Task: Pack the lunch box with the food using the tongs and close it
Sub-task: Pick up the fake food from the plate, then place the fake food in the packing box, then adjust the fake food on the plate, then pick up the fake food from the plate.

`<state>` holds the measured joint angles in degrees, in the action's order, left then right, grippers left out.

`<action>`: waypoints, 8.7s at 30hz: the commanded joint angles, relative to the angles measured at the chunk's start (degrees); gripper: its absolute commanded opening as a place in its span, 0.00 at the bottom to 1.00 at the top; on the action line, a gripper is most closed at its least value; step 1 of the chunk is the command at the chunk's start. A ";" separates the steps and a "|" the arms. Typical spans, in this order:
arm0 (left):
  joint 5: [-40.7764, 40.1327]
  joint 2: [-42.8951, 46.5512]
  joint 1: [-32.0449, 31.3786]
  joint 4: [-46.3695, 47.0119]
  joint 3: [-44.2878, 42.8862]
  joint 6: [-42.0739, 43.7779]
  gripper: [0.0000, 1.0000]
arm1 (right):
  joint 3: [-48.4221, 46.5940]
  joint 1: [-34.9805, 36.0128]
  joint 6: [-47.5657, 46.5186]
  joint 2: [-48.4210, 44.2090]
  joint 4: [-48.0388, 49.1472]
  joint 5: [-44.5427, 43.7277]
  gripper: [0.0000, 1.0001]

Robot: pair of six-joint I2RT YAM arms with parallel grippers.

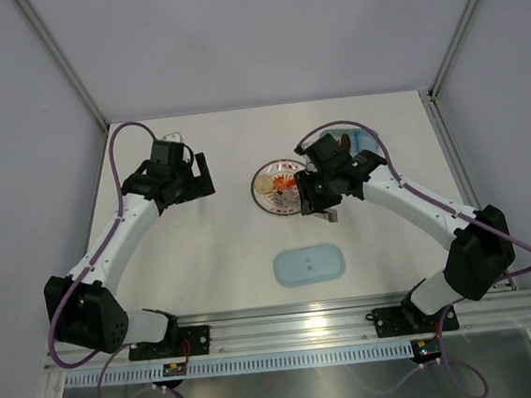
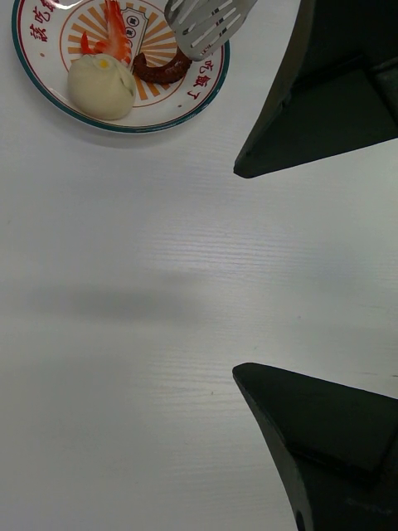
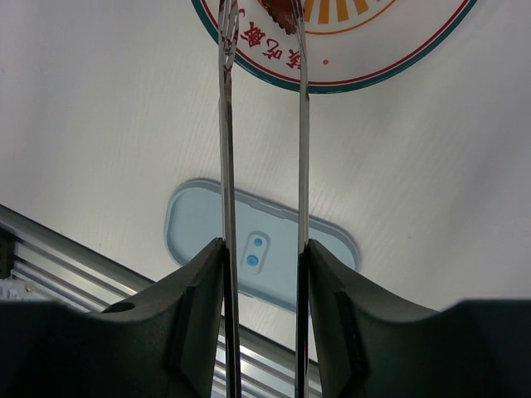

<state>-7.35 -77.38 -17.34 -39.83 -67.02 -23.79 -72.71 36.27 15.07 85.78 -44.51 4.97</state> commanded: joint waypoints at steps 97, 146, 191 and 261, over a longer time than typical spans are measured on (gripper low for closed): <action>-0.73 1.80 0.12 1.34 -0.65 0.59 0.99 | -15.45 -28.63 -3.82 15.03 2.50 -16.22 0.33; -1.70 0.39 0.12 -0.07 -2.41 -0.91 0.99 | -14.66 3.54 6.64 6.42 1.44 -6.55 0.42; -0.12 1.80 0.12 0.99 -0.21 -0.82 0.99 | -14.48 0.90 5.94 14.51 -4.44 -17.45 0.42; -0.91 1.18 0.12 1.25 0.58 -0.82 0.99 | -17.55 -0.22 -7.34 7.03 -7.52 -17.45 0.12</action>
<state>-7.75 -77.21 -17.32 -40.62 -66.96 -24.45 -86.41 38.54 7.27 94.98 -53.17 -10.02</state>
